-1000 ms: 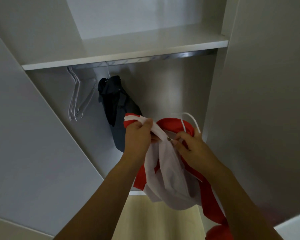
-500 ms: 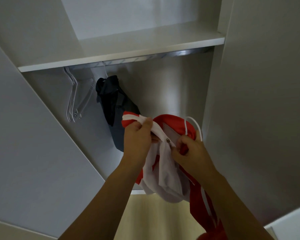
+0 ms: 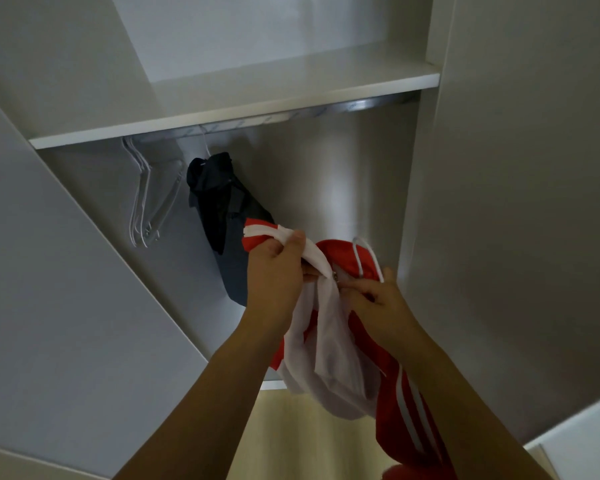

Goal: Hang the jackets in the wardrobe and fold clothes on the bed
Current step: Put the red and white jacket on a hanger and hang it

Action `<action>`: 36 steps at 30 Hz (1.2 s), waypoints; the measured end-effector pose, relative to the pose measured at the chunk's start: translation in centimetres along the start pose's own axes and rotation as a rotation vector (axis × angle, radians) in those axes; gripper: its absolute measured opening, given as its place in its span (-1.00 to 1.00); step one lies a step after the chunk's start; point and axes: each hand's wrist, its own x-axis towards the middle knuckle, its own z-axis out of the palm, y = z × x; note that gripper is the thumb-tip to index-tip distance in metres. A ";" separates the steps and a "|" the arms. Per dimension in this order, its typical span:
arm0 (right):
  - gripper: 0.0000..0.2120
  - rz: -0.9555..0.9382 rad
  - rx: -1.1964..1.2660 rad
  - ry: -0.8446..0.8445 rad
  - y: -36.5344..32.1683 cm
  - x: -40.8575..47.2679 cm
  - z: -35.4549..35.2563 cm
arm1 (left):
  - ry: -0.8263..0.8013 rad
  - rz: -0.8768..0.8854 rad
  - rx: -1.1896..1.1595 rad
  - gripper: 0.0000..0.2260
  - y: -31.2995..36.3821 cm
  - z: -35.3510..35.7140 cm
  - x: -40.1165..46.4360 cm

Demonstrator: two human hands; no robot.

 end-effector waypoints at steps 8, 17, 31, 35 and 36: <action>-0.77 0.158 0.273 -0.136 -0.4 0.0 -0.2 | -0.009 -0.006 0.013 -0.87 0.2 0.2 -0.2; -0.80 0.104 0.359 0.007 0.6 1.1 -0.8 | -0.038 0.099 0.200 -0.76 -0.5 -1.1 -1.1; -0.64 0.097 0.403 0.194 -1.1 4.6 -4.3 | -0.157 0.161 1.481 -0.75 -1.8 -5.1 3.8; -0.71 0.018 0.403 0.135 -3.1 4.7 -4.4 | -0.567 0.358 1.047 -0.54 -1.1 0.9 3.0; -0.75 0.003 0.423 0.110 -3.5 4.6 -4.6 | -0.630 0.382 1.020 -0.59 -1.1 2.1 2.7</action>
